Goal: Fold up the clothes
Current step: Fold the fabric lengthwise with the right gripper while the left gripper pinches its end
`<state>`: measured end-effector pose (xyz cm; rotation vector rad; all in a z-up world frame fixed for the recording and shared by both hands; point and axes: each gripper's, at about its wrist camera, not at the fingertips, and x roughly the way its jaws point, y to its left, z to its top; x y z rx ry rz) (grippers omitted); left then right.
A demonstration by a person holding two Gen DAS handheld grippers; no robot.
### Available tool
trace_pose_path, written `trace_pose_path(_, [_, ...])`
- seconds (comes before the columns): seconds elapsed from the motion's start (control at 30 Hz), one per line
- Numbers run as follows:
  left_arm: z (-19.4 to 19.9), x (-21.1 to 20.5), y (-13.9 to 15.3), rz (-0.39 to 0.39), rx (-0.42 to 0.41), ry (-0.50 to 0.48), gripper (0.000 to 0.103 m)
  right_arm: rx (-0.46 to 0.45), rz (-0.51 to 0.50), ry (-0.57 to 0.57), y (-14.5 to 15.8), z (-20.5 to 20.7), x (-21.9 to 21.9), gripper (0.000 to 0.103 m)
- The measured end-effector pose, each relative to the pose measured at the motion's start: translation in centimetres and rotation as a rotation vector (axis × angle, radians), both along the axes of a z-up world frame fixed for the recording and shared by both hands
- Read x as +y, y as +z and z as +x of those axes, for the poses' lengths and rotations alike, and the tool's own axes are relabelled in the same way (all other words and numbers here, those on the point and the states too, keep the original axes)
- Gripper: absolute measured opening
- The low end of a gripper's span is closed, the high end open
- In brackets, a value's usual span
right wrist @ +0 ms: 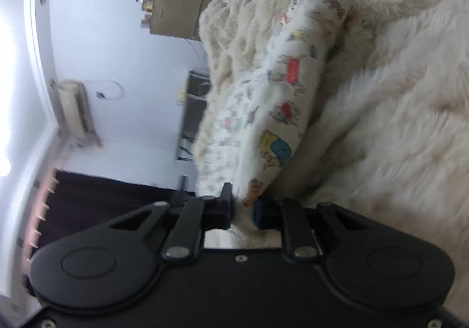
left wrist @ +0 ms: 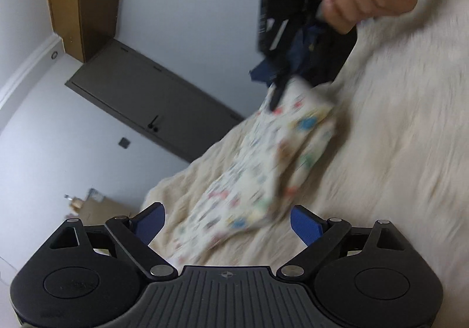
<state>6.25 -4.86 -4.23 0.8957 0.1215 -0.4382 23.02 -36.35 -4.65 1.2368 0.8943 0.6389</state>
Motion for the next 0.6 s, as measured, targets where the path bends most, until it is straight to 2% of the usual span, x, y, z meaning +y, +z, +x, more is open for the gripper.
trace_pose_path(0.03, [-0.2,0.0,0.7,-0.071,0.061,-0.006,0.082,0.008,0.022,-0.008,0.1,0.0,0.0,0.012])
trace_pose_path(0.13, [0.4,1.8,3.4,-0.406,0.362,-0.067,0.069,0.03,0.077,-0.027,0.4,0.1,0.2,0.013])
trace_pose_path(0.2, [1.8,3.2,3.9,-0.653,0.593,-0.109,0.067,0.041,0.1,-0.035,0.5,0.3,0.4,0.013])
trace_pose_path(0.23, [2.6,3.6,3.7,-0.748,0.667,-0.11,0.062,0.042,0.105,-0.037,0.5,0.5,0.5,0.013])
trace_pose_path(0.27, [3.0,3.5,3.4,-0.771,0.682,-0.095,0.05,0.041,0.112,-0.037,0.6,0.6,0.6,0.013])
trace_pose_path(0.33, [3.6,2.5,2.5,-0.789,0.65,-0.045,0.039,0.037,0.117,-0.035,0.5,0.8,0.9,0.015])
trace_pose_path(0.47, [3.2,0.8,2.5,-0.777,0.624,-0.087,0.039,0.039,0.122,-0.035,0.2,1.3,1.1,0.016])
trace_pose_path(0.5, [4.1,0.2,2.2,-0.768,0.635,-0.077,0.039,0.04,0.123,-0.034,0.2,1.4,1.1,0.016])
trace_pose_path(0.6, [6.0,-0.4,1.4,-0.824,0.641,-0.029,0.039,0.04,0.126,-0.035,0.1,1.6,1.1,0.016])
